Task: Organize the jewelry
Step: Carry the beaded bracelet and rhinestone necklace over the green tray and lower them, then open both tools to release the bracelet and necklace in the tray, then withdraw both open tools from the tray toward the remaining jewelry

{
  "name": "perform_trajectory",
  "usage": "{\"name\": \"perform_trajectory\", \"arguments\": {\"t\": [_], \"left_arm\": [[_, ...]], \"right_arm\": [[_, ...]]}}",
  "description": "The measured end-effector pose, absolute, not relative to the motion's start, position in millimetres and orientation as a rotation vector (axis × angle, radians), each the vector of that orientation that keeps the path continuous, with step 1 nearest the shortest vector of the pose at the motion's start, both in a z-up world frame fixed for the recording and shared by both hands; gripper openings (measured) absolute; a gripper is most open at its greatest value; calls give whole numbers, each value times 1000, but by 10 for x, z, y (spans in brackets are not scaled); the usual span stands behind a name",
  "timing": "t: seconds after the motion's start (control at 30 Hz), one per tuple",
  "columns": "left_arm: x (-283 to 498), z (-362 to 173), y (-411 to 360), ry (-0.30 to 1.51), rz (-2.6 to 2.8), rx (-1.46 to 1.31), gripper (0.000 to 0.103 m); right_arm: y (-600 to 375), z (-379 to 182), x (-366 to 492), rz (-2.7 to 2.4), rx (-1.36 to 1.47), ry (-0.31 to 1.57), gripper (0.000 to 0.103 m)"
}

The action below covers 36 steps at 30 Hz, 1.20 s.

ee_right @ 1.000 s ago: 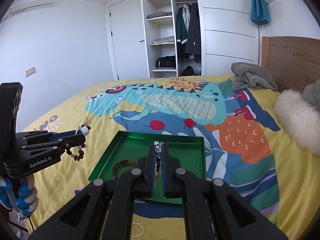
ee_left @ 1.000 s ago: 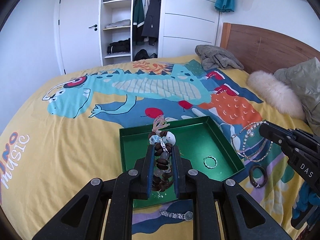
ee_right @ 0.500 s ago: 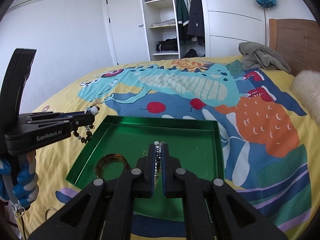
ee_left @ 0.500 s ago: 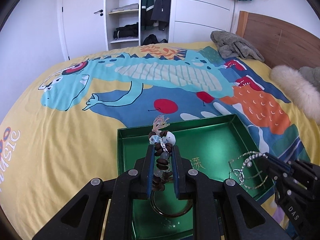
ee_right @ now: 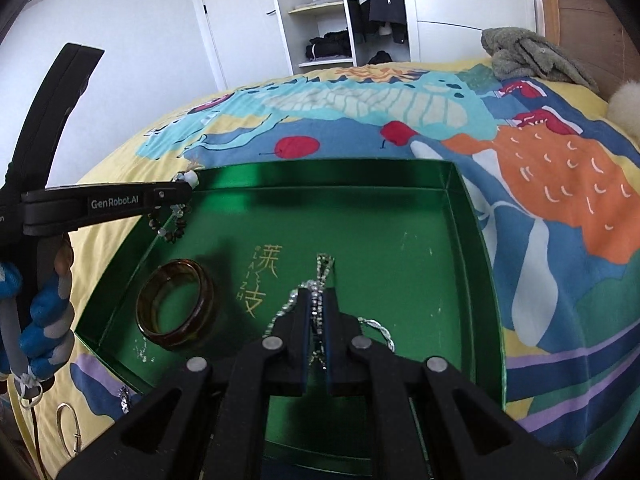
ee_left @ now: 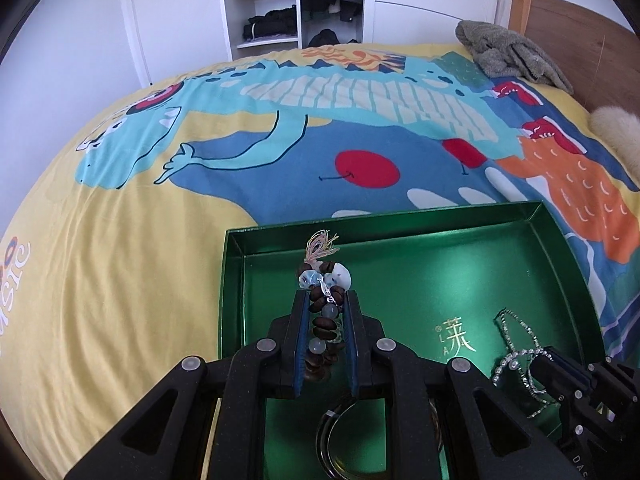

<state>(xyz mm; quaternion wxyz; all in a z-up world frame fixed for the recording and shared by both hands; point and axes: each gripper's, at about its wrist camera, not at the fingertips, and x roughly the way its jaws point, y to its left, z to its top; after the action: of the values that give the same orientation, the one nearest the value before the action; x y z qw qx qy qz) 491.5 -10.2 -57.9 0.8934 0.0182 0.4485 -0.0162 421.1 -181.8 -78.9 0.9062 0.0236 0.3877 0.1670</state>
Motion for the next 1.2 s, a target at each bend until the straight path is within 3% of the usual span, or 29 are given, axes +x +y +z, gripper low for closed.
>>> {"name": "perform_trajectory", "arguments": {"t": [0.37, 0.43, 0.5, 0.57, 0.8, 1.2], "left_arm": [[4984, -788, -56, 1007, -25, 24, 19], [4995, -795, -38, 1021, -31, 11, 31], [4983, -776, -36, 1019, -31, 14, 38], [4939, -724, -24, 1010, -38, 9, 38], [4512, -317, 83, 951, -69, -25, 42], [3087, 575, 589, 814, -30, -32, 42]], "right_arm": [[-1906, -926, 4188, 315, 52, 836, 8], [-1909, -919, 4172, 308, 45, 844, 14], [-1921, -891, 4137, 308, 45, 846, 30], [-1946, -840, 4081, 305, 45, 842, 32], [-2089, -518, 3785, 282, 54, 802, 33], [-2338, 427, 2634, 276, 57, 653, 33]]}}
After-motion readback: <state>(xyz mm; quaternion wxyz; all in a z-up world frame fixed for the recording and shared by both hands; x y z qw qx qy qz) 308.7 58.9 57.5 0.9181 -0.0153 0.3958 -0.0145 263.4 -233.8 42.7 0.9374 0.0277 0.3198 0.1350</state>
